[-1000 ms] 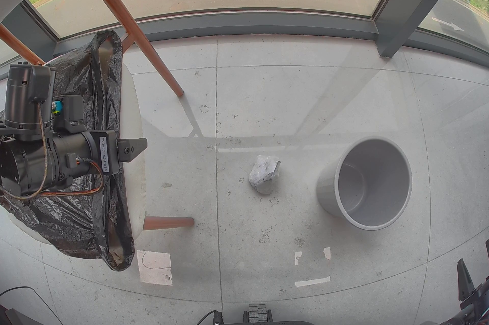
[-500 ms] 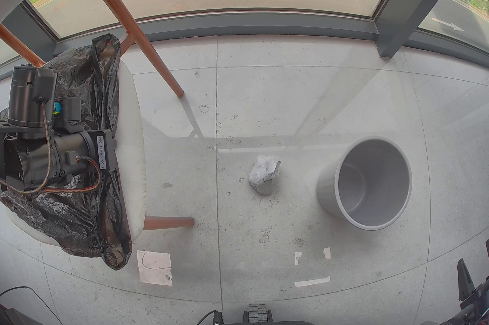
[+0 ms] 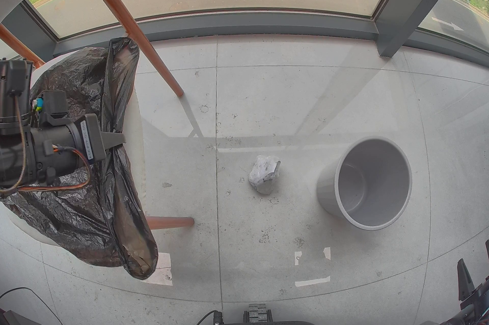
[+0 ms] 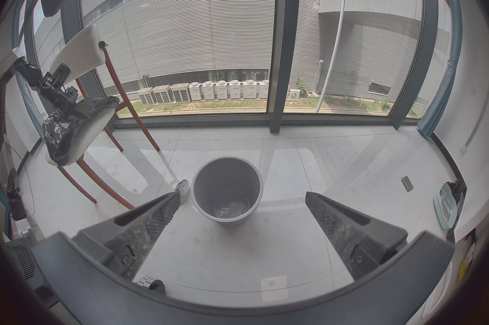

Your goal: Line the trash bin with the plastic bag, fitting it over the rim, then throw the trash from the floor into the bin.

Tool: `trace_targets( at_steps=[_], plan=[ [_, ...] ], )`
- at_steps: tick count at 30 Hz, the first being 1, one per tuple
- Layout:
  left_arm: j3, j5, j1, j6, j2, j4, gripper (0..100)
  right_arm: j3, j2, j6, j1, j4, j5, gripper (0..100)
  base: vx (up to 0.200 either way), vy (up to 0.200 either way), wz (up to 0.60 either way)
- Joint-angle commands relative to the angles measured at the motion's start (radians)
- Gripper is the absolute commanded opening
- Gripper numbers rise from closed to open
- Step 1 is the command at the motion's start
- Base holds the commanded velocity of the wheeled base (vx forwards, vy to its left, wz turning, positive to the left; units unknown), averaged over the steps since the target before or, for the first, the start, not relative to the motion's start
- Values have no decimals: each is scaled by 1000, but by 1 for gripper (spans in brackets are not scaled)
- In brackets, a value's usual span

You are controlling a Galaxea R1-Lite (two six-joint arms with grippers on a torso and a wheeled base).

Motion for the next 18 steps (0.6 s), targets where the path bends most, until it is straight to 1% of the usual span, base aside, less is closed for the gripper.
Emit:
trace_targets(
  at_steps=[1,2,3,4,5,6,7,9,12,13,14,15,17,18],
  plan=[
    [59,-163,139,-101,-134,-5,0,17,-9,2,0,0,0,100,0,0,0],
    [84,-219,176,-103,-160,-5,0,17,-9,2,0,0,0,100,0,0,0],
    [84,-219,176,-103,-160,-5,0,17,-9,2,0,0,0,100,0,0,0],
    [111,-314,214,-113,-179,-23,0,15,-9,2,0,0,0,100,0,0,0],
    [122,-353,222,-118,-187,-40,0,17,-9,2,0,0,0,100,0,0,0],
    [145,-426,230,-135,-205,-82,0,17,-9,2,0,0,0,100,0,0,0],
    [160,-479,230,-152,-220,-114,0,17,-9,2,0,0,0,100,0,0,0],
    [185,-595,230,-207,-251,-186,0,17,-9,2,0,0,0,100,0,0,0],
    [188,-735,226,-305,-262,-277,0,17,-9,2,0,0,0,100,0,0,0],
    [188,-741,226,-311,-260,-280,0,17,-9,2,0,0,0,100,0,0,0],
    [185,-790,225,-368,-262,-332,0,17,-9,2,0,0,0,100,0,0,0],
    [187,-805,225,-402,-260,-367,0,17,-9,2,0,0,0,100,0,0,0],
    [194,-822,222,-458,-259,-430,0,17,-9,2,0,0,0,100,0,0,0],
    [199,-825,217,-481,-259,-454,0,17,-9,2,0,0,0,100,0,-200,0]
  ],
)
